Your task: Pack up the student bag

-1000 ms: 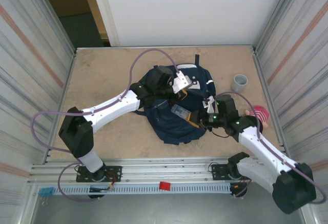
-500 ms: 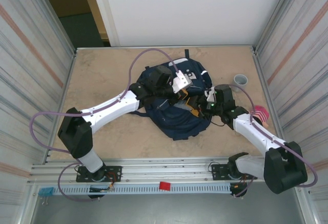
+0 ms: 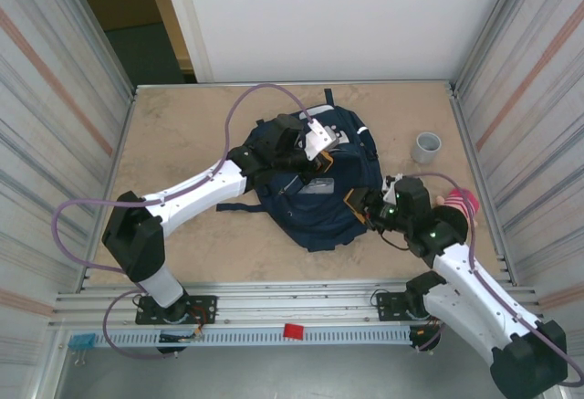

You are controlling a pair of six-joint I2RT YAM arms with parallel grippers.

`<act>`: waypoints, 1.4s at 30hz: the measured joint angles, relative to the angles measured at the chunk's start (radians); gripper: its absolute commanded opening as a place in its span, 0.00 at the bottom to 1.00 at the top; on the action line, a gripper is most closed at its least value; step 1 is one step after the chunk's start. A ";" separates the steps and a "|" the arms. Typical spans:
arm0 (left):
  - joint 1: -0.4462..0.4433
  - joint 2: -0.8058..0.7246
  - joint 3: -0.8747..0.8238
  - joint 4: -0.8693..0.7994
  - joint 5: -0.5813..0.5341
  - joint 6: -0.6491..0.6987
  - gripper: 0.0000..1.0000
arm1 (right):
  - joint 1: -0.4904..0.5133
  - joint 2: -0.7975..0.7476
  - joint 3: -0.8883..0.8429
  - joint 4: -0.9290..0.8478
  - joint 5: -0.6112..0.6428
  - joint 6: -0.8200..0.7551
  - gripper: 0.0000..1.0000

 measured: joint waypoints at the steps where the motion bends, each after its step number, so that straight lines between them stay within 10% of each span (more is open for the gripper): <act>1: 0.002 0.000 0.000 0.000 0.001 -0.003 0.00 | 0.025 -0.011 -0.016 0.003 0.019 0.013 0.35; 8: 0.004 0.000 0.000 0.000 0.028 -0.028 0.02 | 0.129 -0.020 -0.035 0.059 0.107 0.041 0.41; 16: 0.004 0.000 -0.006 0.000 0.048 -0.028 0.05 | 0.048 -0.007 0.005 0.156 0.075 0.009 0.70; 25: 0.004 0.011 -0.037 0.010 0.116 -0.010 0.15 | -0.043 0.127 0.033 0.381 -0.002 0.059 0.75; 33: 0.004 0.011 -0.084 0.045 0.199 0.017 0.26 | -0.072 0.332 0.069 0.523 -0.021 0.106 0.48; 42: 0.065 -0.073 -0.270 0.069 0.164 -0.031 0.66 | -0.091 0.418 0.112 0.533 -0.057 0.121 0.25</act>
